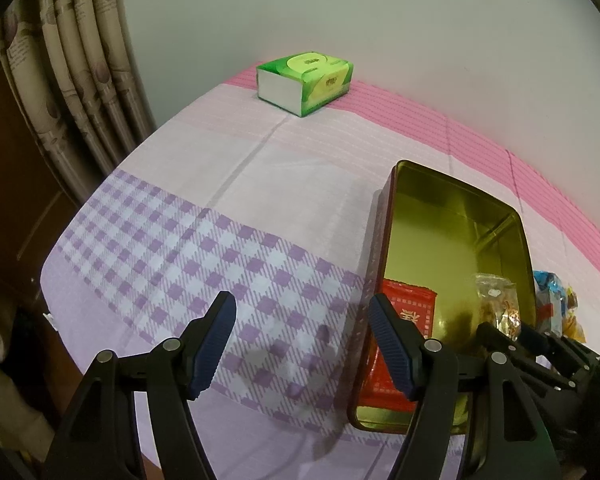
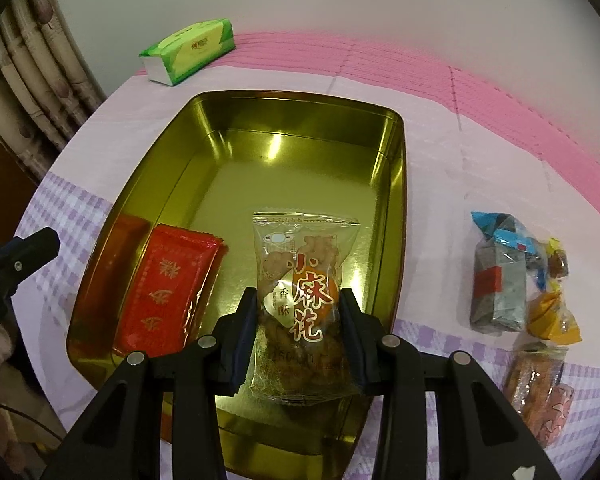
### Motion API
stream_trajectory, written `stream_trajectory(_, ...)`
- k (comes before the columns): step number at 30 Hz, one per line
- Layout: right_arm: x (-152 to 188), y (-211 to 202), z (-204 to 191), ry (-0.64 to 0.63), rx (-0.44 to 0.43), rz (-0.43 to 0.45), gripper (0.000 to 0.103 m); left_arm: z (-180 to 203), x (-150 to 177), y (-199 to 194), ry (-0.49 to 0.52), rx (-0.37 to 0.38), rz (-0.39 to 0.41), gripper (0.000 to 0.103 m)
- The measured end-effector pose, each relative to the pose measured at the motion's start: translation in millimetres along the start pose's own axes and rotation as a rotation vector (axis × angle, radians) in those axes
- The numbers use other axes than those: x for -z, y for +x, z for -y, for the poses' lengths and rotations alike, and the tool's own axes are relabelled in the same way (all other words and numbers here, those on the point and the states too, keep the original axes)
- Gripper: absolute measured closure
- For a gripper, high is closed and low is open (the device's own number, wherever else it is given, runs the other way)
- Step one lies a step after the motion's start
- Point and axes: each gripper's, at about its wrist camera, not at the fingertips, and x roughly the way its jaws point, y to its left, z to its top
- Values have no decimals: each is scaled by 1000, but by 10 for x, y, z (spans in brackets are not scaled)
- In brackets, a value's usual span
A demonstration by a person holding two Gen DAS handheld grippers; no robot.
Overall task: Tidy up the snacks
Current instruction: 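Lower the fried-dough bag into the gold tray and open the right gripper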
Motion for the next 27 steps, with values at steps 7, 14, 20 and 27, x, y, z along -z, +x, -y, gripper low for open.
stream_trajectory(7, 6, -2, 1, 1, -1, 3, 65, 5, 5, 6, 1, 1, -3, 34)
stream_trajectory(14, 9, -47, 1, -5, -14, 14, 64, 16, 5, 2, 3, 7, -6, 34)
stream_trajectory(20, -15, -222, 13, -3, -43, 60, 61, 14, 1, 5, 3, 8, -5, 33)
stream_trajectory(27, 53, -479, 231, 5, -47, 100, 60, 22, -5, 2, 6, 6, -4, 33)
